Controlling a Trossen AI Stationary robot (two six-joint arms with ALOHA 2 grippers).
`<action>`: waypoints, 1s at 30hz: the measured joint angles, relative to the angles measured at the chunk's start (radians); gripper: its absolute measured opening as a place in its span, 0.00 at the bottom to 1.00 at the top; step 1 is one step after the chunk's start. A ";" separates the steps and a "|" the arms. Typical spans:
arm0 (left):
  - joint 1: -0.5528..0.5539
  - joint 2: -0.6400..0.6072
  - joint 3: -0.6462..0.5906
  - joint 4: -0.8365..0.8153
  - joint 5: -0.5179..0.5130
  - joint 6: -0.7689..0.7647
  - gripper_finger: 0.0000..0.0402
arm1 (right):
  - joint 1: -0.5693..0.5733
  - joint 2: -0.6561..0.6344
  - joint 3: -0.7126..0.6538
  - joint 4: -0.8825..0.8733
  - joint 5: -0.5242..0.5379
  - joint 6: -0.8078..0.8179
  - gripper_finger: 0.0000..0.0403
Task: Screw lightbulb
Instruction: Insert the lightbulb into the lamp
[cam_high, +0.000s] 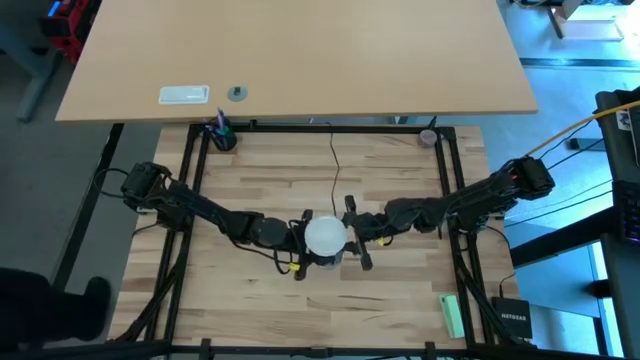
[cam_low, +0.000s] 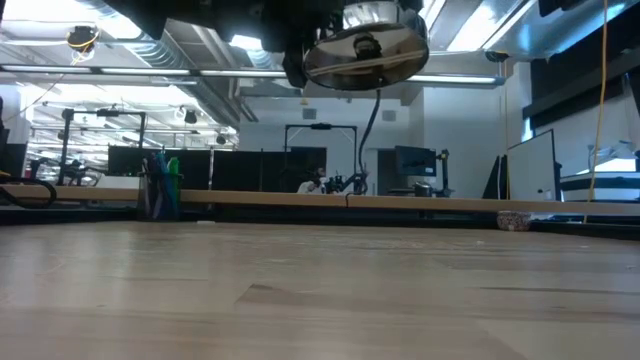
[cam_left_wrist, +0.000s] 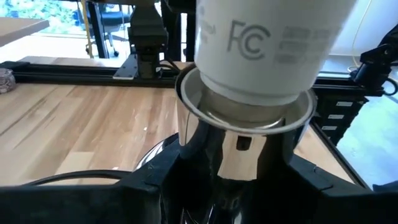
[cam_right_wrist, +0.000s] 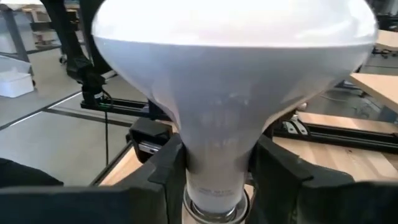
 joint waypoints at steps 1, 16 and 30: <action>0.000 0.000 0.000 0.000 -0.003 -0.001 0.42 | 0.000 0.000 0.000 -0.002 0.008 0.000 0.37; -0.030 0.004 0.021 -0.042 -0.347 -0.003 0.42 | 0.053 0.024 0.010 -0.032 0.534 0.078 0.37; -0.039 0.004 0.027 -0.090 -0.536 -0.127 0.42 | 0.095 0.151 0.116 -0.051 0.823 0.081 0.37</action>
